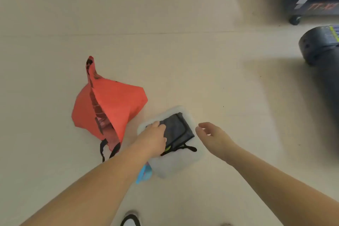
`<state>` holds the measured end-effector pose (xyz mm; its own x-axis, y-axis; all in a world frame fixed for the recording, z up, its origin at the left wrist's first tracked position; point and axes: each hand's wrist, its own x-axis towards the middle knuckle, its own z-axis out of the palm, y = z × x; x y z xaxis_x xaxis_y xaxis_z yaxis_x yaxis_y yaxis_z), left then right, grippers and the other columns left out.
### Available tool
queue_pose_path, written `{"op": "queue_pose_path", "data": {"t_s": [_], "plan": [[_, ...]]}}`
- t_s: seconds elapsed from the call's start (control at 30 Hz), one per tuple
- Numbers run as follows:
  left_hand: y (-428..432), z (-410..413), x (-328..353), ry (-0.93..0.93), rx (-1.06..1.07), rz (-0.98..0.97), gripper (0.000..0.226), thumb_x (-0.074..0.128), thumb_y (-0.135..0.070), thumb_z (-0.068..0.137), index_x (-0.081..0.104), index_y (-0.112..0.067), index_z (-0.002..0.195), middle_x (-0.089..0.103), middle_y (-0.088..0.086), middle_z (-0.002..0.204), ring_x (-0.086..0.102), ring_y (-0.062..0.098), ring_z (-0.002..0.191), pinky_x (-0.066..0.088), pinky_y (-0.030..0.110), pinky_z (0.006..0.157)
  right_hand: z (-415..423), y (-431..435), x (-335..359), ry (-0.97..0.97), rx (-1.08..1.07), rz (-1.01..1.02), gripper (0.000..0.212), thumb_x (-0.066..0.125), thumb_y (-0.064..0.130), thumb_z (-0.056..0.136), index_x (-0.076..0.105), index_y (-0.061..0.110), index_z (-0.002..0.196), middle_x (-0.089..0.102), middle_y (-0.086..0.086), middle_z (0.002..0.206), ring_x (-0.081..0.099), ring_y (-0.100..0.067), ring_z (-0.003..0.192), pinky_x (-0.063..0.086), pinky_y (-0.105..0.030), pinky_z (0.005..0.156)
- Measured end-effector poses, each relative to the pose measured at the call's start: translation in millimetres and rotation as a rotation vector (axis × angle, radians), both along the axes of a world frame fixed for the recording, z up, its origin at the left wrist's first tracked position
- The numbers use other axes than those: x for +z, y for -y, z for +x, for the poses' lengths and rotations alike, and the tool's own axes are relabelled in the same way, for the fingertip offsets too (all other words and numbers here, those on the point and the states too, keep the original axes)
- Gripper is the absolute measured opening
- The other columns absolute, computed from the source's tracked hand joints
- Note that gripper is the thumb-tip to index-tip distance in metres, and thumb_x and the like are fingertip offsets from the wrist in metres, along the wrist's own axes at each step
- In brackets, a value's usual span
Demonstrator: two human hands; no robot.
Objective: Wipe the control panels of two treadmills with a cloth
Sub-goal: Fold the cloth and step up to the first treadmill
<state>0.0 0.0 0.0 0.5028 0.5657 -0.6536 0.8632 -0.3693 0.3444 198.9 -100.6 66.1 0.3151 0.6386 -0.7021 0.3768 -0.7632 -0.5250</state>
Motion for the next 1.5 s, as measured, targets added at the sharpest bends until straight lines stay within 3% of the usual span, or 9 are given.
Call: {"op": "queue_pose_path", "data": {"t_s": [0.17,0.23,0.37,0.6,0.77,1.03,1.2,1.33,1.5], "plan": [[-9,7,-72,-0.117,0.049,-0.009,0.089,0.049,-0.046,0.105,-0.004,-0.010,0.166,0.006,0.011,0.174,0.005,0.032,0.160,0.016,0.045,0.130,5,4,-53,-0.103,-0.051,-0.003,0.043,0.052,0.042,0.105,0.053,0.027,0.145,0.064,0.010,0.125,0.060,-0.015,0.115,0.044,-0.031,0.095],[-4,8,-87,-0.159,0.065,0.071,0.079,0.057,-0.046,0.100,0.020,-0.012,0.162,0.030,0.010,0.162,0.026,0.034,0.149,0.031,0.046,0.121,10,10,-61,-0.127,-0.124,0.000,0.040,0.054,0.041,0.103,0.058,0.025,0.140,0.066,0.012,0.120,0.064,-0.018,0.116,0.051,-0.040,0.102],[7,22,-69,-0.021,0.174,0.070,0.016,0.058,-0.035,0.095,0.051,-0.021,0.099,0.052,0.006,0.117,0.042,0.031,0.121,0.048,0.045,0.098,19,17,-46,-0.169,-0.229,-0.015,0.026,0.055,0.032,0.102,0.067,0.023,0.123,0.072,0.001,0.113,0.070,-0.022,0.106,0.056,-0.045,0.100],[47,110,128,0.479,0.600,-0.339,0.024,0.071,-0.028,0.077,0.063,-0.013,0.093,0.067,0.006,0.095,0.065,0.018,0.081,0.054,0.036,0.073,54,34,84,-0.266,-0.428,0.028,0.021,0.054,0.035,0.104,0.069,0.021,0.104,0.076,0.000,0.105,0.074,-0.019,0.100,0.058,-0.048,0.100],[89,181,332,0.785,0.570,-0.421,0.018,0.072,-0.010,0.086,0.069,-0.024,0.096,0.068,-0.025,0.117,0.069,0.002,0.105,0.060,0.035,0.092,122,52,250,-0.351,-0.609,0.192,0.040,0.055,0.052,0.103,0.070,0.019,0.119,0.081,0.000,0.105,0.078,-0.020,0.099,0.061,-0.043,0.092],[186,299,585,0.896,0.434,-0.541,0.025,0.076,-0.022,0.083,0.071,-0.035,0.104,0.074,-0.007,0.109,0.071,0.018,0.104,0.063,0.042,0.090,239,150,500,-0.292,-0.695,0.315,0.050,0.056,0.066,0.095,0.074,0.022,0.112,0.081,-0.002,0.101,0.078,-0.020,0.097,0.058,-0.039,0.088],[233,355,654,0.888,0.169,-0.738,0.063,0.060,-0.003,0.078,0.061,-0.032,0.133,0.073,-0.001,0.123,0.069,0.021,0.116,0.060,0.038,0.095,295,201,572,-0.101,-0.926,0.386,0.048,0.060,0.059,0.090,0.070,0.012,0.099,0.078,-0.010,0.090,0.075,-0.029,0.086,0.061,-0.050,0.085],[236,389,667,0.901,-0.093,-0.678,0.092,0.052,0.015,0.079,0.044,-0.046,0.147,0.056,-0.009,0.144,0.060,0.010,0.131,0.052,0.027,0.105,329,209,590,-0.070,-1.132,0.530,0.037,0.070,0.045,0.088,0.061,0.013,0.105,0.071,-0.007,0.088,0.070,-0.021,0.072,0.057,-0.034,0.061],[189,448,660,0.888,0.108,-0.508,0.048,0.084,-0.013,0.082,0.067,-0.039,0.119,0.078,0.000,0.108,0.075,0.017,0.100,0.059,0.023,0.081,376,156,608,-0.036,-1.157,0.595,0.030,0.072,0.041,0.089,0.060,0.019,0.106,0.073,-0.007,0.097,0.074,-0.025,0.090,0.064,-0.042,0.073]]}}
